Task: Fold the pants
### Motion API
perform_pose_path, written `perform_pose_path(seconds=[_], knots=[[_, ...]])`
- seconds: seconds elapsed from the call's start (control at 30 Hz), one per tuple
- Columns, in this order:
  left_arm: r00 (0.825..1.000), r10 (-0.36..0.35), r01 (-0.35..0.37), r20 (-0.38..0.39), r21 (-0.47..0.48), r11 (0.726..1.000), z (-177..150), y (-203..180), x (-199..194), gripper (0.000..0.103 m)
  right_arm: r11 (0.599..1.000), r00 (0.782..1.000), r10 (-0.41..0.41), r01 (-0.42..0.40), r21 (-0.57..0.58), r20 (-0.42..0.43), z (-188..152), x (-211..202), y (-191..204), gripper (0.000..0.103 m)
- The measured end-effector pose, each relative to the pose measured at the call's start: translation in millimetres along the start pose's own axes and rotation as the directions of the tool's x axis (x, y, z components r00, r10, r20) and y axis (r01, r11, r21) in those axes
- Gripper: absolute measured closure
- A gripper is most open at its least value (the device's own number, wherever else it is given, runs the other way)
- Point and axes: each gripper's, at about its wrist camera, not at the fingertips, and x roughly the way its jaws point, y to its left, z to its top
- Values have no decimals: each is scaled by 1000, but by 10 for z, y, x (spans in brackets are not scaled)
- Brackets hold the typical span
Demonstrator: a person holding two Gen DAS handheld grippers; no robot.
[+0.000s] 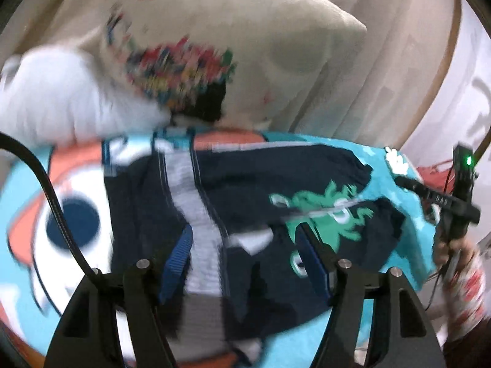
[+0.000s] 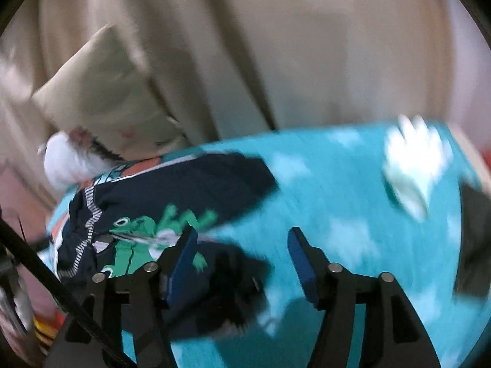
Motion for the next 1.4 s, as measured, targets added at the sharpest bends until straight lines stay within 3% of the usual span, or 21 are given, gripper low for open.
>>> perform_pose_path(seconds=[0.13, 0.3, 0.47, 0.57, 0.67, 0.77, 0.83, 0.87, 0.9, 0.93, 0.97, 1.0, 1.03, 1.2, 1.4], knots=[[998, 3, 2, -63, 92, 996, 386, 18, 324, 34, 982, 999, 19, -26, -188, -37, 417, 325, 331, 29], [986, 32, -5, -163, 162, 987, 698, 132, 850, 34, 925, 992, -1, -48, -377, -128, 690, 853, 703, 29], [966, 80, -16, -246, 252, 968, 842, 236, 1390, 34, 844, 968, -99, -42, -535, -232, 781, 1416, 904, 29], [952, 99, -5, -291, 308, 951, 880, 243, 1667, 34, 815, 957, -129, -46, -578, -259, 858, 1660, 932, 29], [940, 92, 25, -328, 336, 941, 876, 257, 1851, 34, 809, 942, -135, -74, -583, -307, 905, 1921, 907, 29], [940, 58, 60, -337, 328, 943, 873, 287, 1879, 34, 829, 941, -93, -108, -549, -326, 973, 2039, 837, 19], [940, 32, 80, -339, 312, 947, 847, 302, 1834, 47, 860, 933, -58, -133, -492, -355, 1005, 2080, 745, 18], [939, -7, 115, -344, 296, 948, 818, 296, 1788, 65, 880, 931, -36, -143, -453, -363, 1009, 2067, 697, 23], [938, -25, 133, -346, 291, 947, 793, 284, 1753, 81, 887, 928, -14, -160, -433, -373, 996, 2038, 682, 37], [941, -32, 137, -338, 291, 947, 761, 262, 1699, 86, 891, 927, 6, -176, -419, -376, 989, 1996, 679, 48], [945, -30, 131, -326, 294, 947, 736, 245, 1654, 91, 898, 916, 49, -214, -383, -397, 988, 1938, 659, 80], [951, -24, 119, -308, 296, 948, 710, 220, 1596, 93, 906, 901, 92, -252, -341, -423, 992, 1905, 624, 95], [957, -18, 107, -291, 294, 950, 684, 195, 1529, 93, 914, 896, 111, -262, -311, -431, 978, 1868, 600, 95], [979, -21, 78, -202, 279, 957, 594, 106, 1091, 95, 915, 929, 57, -195, -352, -366, 852, 1554, 657, 96], [993, -49, 75, -108, 244, 967, 407, 124, 422, 95, 903, 970, 40, -138, -407, -240, 689, 841, 925, 96]])
